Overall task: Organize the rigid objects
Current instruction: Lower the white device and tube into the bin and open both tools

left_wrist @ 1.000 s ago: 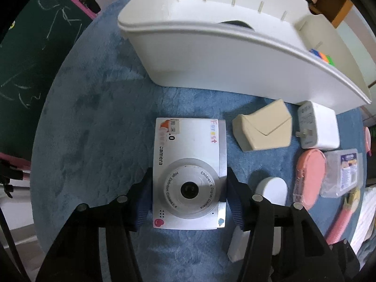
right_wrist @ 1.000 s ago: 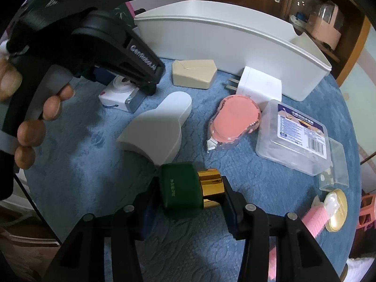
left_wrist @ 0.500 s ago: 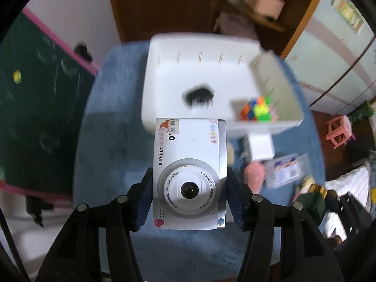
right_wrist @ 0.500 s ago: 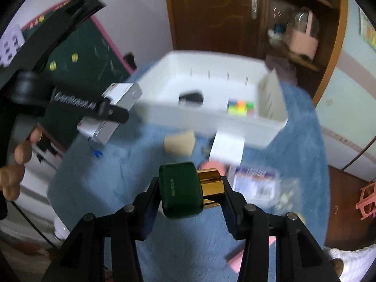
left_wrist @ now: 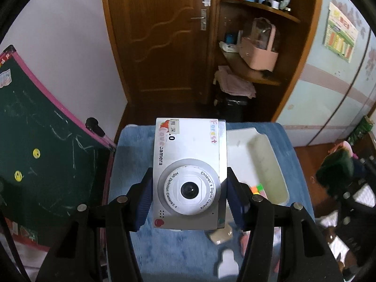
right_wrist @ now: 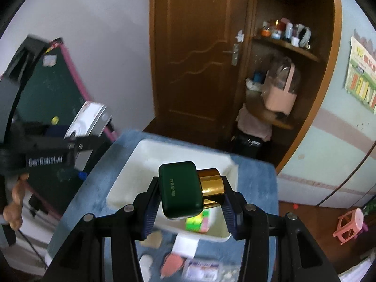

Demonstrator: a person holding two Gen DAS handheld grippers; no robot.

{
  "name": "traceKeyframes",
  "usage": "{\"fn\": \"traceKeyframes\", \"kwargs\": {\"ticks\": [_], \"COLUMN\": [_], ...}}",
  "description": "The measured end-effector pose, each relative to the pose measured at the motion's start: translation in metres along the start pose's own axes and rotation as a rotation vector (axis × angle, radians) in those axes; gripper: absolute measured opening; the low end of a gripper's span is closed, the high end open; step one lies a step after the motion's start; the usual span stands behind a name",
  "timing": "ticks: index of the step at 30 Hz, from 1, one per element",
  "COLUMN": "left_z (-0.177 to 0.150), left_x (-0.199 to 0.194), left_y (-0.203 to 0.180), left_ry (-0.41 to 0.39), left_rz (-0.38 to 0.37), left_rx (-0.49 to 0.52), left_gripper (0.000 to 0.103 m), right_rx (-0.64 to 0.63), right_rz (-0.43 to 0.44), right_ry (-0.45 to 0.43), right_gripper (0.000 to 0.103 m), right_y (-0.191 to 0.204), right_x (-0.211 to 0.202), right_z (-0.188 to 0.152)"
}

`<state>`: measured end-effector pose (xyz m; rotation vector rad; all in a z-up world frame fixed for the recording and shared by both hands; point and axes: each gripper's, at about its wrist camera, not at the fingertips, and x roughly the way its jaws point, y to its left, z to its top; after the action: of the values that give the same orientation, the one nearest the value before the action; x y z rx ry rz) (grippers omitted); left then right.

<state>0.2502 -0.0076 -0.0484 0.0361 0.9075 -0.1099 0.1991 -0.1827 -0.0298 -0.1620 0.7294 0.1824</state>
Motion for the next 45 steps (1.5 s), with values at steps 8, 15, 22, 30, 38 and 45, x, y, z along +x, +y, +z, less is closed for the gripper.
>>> {"fn": "traceKeyframes", "kwargs": {"ticks": [8,15,22,30,38,45], "left_z": [0.008,-0.017,-0.036,-0.043,-0.033,-0.023], "left_x": [0.091,0.184,0.233,0.252,0.225,0.177], "left_y": [0.008,0.004,-0.011,-0.016,-0.014,-0.016], "left_ry": [0.084,0.208,0.277,0.311,0.257,0.181], "left_rz": [-0.018,0.033,0.073,0.112,0.046,0.036], "left_rx": [-0.046,-0.047,0.023,0.076,0.046,0.050], "left_gripper": [0.060,0.060,0.060,0.061,0.083,0.083], "right_rx": [0.054,0.077,0.047,-0.033,-0.055,-0.059], "right_rz": [-0.021,-0.029,-0.010,0.033,0.056,0.040], "right_ry": [0.095,0.266,0.404,0.470,0.416,0.329], "right_gripper": [0.049,0.049,0.049,0.049,0.072,0.072], "right_y": [-0.016,-0.018,0.001,0.013,0.012,0.009], "right_x": [0.077,0.172,0.241,0.272,0.252,0.206], "right_z": [0.022,-0.022,-0.070,-0.084,-0.085,-0.076]}}
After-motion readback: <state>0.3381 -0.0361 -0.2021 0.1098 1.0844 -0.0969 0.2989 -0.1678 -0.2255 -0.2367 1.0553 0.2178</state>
